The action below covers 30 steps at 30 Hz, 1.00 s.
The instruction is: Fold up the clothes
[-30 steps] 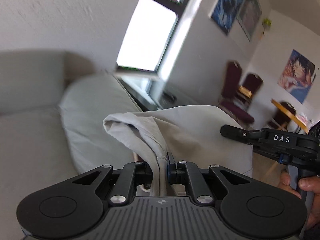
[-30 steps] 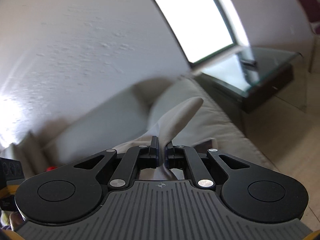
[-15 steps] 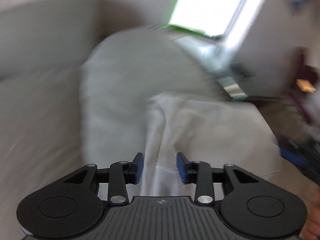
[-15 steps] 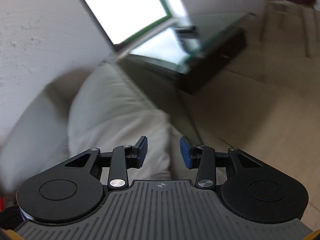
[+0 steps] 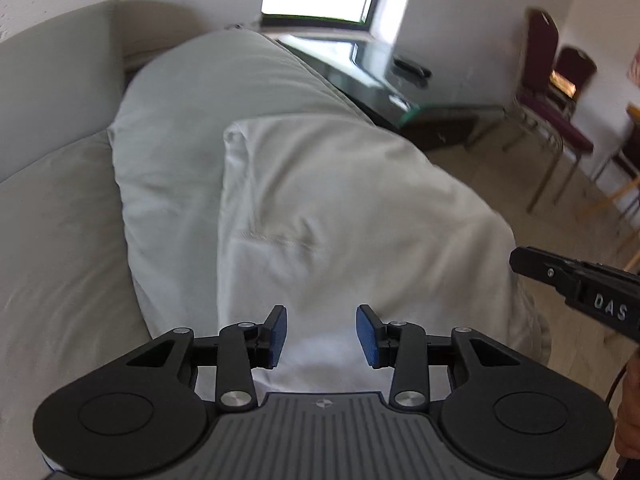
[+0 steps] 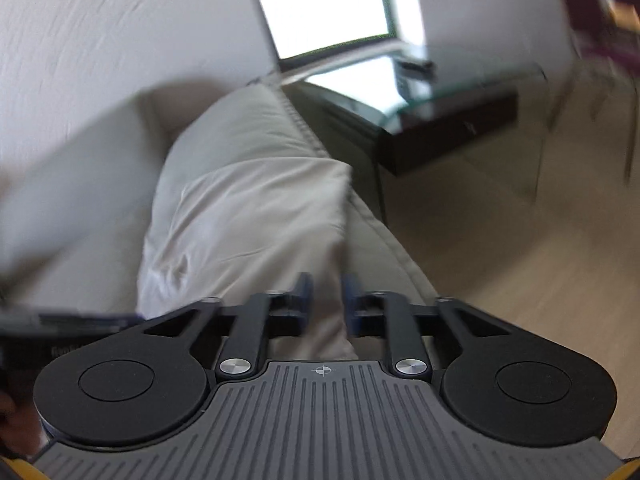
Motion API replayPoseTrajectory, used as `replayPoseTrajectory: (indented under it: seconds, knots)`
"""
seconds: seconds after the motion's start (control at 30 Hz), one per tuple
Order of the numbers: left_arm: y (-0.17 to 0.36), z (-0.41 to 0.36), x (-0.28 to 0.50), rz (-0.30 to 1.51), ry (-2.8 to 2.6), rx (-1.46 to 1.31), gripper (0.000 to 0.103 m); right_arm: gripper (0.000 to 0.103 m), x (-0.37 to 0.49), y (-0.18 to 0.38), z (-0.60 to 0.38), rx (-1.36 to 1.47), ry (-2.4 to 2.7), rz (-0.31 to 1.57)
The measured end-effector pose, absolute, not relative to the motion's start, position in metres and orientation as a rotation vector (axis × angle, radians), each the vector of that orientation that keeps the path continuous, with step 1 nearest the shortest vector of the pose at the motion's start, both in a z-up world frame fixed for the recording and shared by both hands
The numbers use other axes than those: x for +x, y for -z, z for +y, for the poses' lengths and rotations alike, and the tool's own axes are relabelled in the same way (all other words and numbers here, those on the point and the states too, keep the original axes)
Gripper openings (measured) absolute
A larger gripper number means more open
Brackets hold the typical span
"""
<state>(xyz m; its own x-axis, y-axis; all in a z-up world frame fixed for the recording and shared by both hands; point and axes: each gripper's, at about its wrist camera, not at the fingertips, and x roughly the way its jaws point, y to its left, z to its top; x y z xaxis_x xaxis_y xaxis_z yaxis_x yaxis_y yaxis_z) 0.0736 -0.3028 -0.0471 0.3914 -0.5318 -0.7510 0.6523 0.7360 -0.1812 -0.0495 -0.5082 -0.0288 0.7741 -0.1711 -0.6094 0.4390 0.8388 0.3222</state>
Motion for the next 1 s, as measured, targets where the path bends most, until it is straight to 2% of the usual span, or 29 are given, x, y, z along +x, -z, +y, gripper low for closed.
replayPoseTrajectory:
  seconds: [0.03, 0.1, 0.13, 0.27, 0.4, 0.5, 0.53, 0.57, 0.6, 0.8, 0.83, 0.87, 0.9, 0.93, 1.0]
  knots:
    - [0.046, -0.3, 0.072, 0.895, 0.758, 0.144, 0.037, 0.047, -0.058, 0.034, -0.517, 0.543, 0.326, 0.584]
    - [0.043, -0.296, 0.071, 0.899, 0.762, 0.129, 0.037, 0.048, -0.073, 0.045, -0.529, 0.643, 0.265, 0.575]
    - [0.043, -0.295, 0.072, 0.898, 0.757, 0.123, 0.037, 0.054, -0.075, 0.05, -0.533, 0.665, 0.226, 0.572]
    - [0.042, -0.29, 0.073, 0.894, 0.742, 0.1, 0.037, 0.061, -0.073, 0.067, -0.532, 0.6, 0.143, 0.562]
    - [0.044, -0.285, 0.073, 0.905, 0.731, 0.072, 0.038, 0.062, -0.064, 0.077, -0.522, 0.482, 0.083, 0.568]
    - [0.046, -0.281, 0.075, 0.908, 0.715, 0.064, 0.038, 0.043, -0.07, 0.073, -0.516, 0.476, 0.045, 0.579]
    - [0.046, -0.28, 0.076, 0.911, 0.71, 0.057, 0.038, 0.025, -0.073, 0.07, -0.516, 0.495, 0.036, 0.587]
    - [0.046, -0.278, 0.077, 0.915, 0.704, 0.049, 0.038, 0.013, -0.076, 0.068, -0.515, 0.514, 0.026, 0.596]
    - [0.047, -0.278, 0.078, 0.919, 0.701, 0.041, 0.038, 0.01, -0.078, 0.065, -0.515, 0.533, 0.017, 0.604]
    - [0.046, -0.276, 0.079, 0.929, 0.695, 0.035, 0.037, 0.01, -0.086, 0.056, -0.543, 0.98, 0.115, 0.653]
    - [0.046, -0.276, 0.079, 0.933, 0.69, 0.041, 0.038, 0.013, -0.083, 0.056, -0.541, 0.948, 0.148, 0.695]
    - [0.047, -0.276, 0.079, 0.936, 0.685, 0.048, 0.038, 0.023, -0.081, 0.056, -0.539, 0.909, 0.178, 0.736]
    - [0.047, -0.276, 0.079, 0.94, 0.679, 0.055, 0.038, 0.038, -0.079, 0.056, -0.536, 0.87, 0.209, 0.777]
    - [0.048, -0.276, 0.079, 0.944, 0.673, 0.062, 0.037, 0.046, -0.076, 0.057, -0.534, 0.829, 0.24, 0.818]
    - [0.048, -0.275, 0.078, 0.939, 0.661, 0.084, 0.038, 0.046, -0.084, 0.046, -0.524, 0.754, 0.254, 0.777]
